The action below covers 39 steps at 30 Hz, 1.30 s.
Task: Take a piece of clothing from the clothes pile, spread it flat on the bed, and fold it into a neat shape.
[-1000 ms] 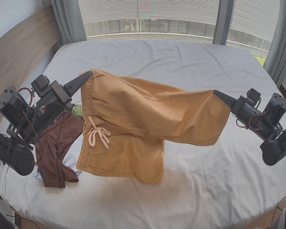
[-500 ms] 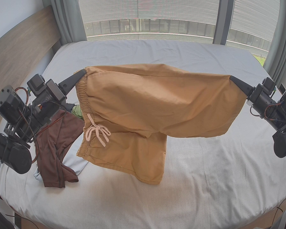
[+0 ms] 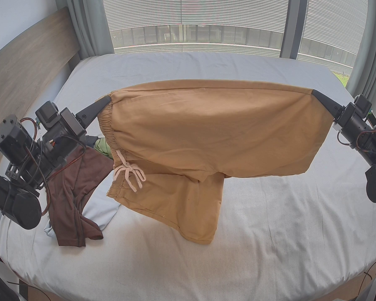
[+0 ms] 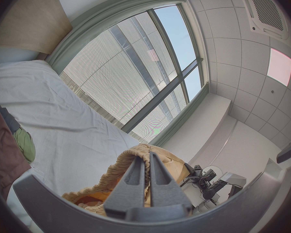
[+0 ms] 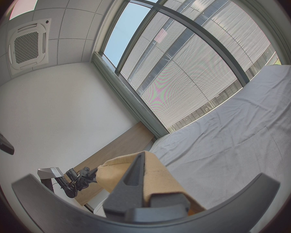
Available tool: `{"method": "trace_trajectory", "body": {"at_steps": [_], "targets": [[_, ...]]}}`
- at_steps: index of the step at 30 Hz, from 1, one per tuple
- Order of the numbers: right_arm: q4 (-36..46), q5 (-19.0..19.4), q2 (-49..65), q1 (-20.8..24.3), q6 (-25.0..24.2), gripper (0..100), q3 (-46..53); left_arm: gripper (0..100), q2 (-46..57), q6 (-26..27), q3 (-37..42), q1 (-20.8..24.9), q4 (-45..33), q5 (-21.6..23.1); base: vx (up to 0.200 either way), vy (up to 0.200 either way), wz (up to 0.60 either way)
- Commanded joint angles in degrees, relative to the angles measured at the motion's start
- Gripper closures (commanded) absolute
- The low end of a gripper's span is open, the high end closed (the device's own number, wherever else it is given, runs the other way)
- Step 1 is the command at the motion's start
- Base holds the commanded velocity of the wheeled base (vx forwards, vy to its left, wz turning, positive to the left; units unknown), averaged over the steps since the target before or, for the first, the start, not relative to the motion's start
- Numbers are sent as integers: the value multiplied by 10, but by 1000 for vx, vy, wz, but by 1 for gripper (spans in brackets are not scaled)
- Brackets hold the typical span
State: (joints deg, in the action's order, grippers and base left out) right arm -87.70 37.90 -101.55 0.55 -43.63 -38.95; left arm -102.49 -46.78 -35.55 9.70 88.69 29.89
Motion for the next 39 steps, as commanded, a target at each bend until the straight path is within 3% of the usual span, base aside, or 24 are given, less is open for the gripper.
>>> {"method": "trace_trajectory", "body": {"at_steps": [1, 14, 39], "targets": [[0, 1, 10, -5, -1, 100, -1, 100, -15, 0, 4, -1, 0, 0, 0, 0, 0], [28, 1, 43, -1, 1, 100, 4, 100, -44, 6, -1, -18, 1, 0, 0, 0, 0], [7, 0, -48, -5, 10, 100, 13, 100, 1, 5, 16, -20, 0, 2, 0, 0, 0]]}}
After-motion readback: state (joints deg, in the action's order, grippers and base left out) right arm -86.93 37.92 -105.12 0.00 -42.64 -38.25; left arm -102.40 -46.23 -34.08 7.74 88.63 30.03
